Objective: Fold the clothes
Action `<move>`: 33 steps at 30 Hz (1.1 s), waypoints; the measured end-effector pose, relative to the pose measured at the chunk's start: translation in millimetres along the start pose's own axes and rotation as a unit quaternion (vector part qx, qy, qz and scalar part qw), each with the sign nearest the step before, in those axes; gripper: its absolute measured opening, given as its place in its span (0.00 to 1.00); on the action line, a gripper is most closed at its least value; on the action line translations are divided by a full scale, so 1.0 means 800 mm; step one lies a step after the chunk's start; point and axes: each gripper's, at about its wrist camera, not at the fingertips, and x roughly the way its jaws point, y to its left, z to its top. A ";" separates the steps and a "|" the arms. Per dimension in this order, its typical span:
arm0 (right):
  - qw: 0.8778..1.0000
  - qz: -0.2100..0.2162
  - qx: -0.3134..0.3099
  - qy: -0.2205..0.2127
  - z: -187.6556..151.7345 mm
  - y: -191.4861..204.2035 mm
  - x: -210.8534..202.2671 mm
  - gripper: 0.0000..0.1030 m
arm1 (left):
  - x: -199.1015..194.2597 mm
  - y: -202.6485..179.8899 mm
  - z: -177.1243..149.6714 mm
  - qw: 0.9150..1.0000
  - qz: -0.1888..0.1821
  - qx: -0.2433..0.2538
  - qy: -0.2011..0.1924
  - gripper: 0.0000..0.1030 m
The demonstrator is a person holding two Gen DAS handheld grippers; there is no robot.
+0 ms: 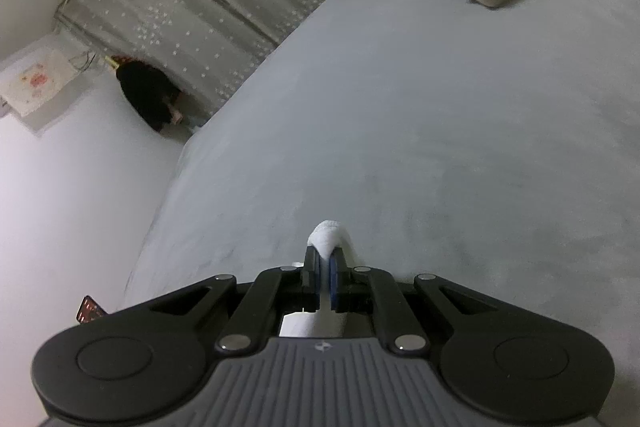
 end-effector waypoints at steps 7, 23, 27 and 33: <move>0.999 -0.002 -0.040 0.018 -0.010 0.072 0.041 0.06 | -0.029 0.065 0.021 0.996 0.008 -0.088 -0.020 0.07; 0.991 -0.013 -0.114 0.073 -0.083 0.194 0.175 0.06 | -0.068 0.224 0.028 0.971 0.052 -0.229 -0.050 0.07; 0.988 -0.011 -0.130 0.086 -0.100 0.217 0.201 0.06 | -0.071 0.263 0.027 0.961 0.058 -0.263 -0.057 0.07; 0.983 -0.010 -0.154 0.097 -0.115 0.250 0.237 0.06 | -0.067 0.305 0.028 0.954 0.065 -0.287 -0.059 0.07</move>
